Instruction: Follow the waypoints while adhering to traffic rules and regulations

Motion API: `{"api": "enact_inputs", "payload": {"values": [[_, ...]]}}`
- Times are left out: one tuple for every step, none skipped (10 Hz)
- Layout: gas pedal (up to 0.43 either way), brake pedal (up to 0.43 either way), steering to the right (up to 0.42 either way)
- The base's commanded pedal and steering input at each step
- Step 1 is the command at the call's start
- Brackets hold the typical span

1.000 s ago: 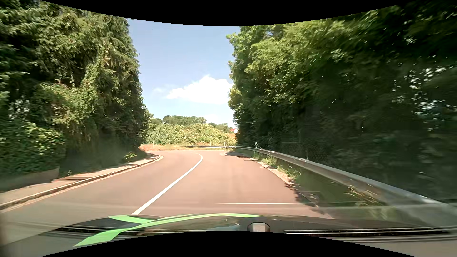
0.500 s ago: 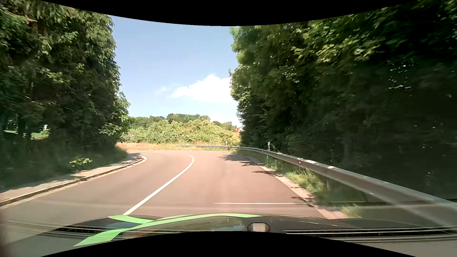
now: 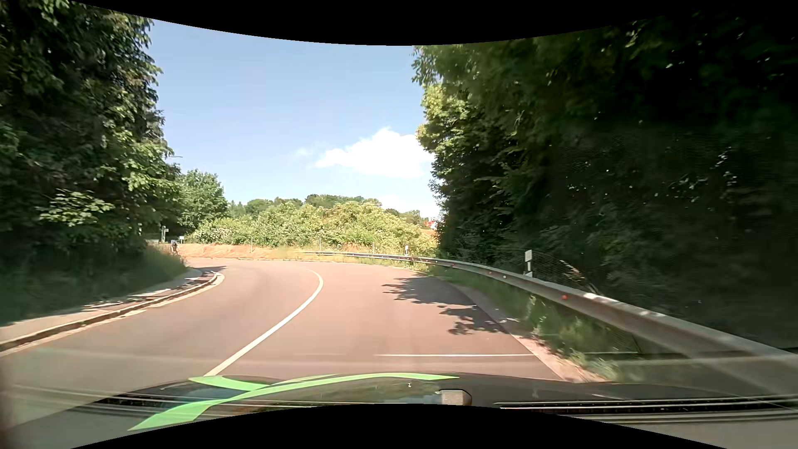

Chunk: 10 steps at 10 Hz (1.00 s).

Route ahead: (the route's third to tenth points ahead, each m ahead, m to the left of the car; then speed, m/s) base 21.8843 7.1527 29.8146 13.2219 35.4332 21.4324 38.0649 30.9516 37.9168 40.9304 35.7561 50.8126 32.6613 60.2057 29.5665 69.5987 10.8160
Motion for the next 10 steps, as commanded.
{"api": "enact_inputs", "payload": {"values": [[0.059,0.0,-0.057],[0.059,0.0,-0.064],[0.067,0.0,-0.07],[0.067,0.0,-0.077],[0.079,0.0,-0.084],[0.087,0.0,-0.089],[0.118,0.0,-0.095],[0.13,0.0,-0.104],[0.15,0.0,-0.111],[0.15,0.0,-0.118]]}}
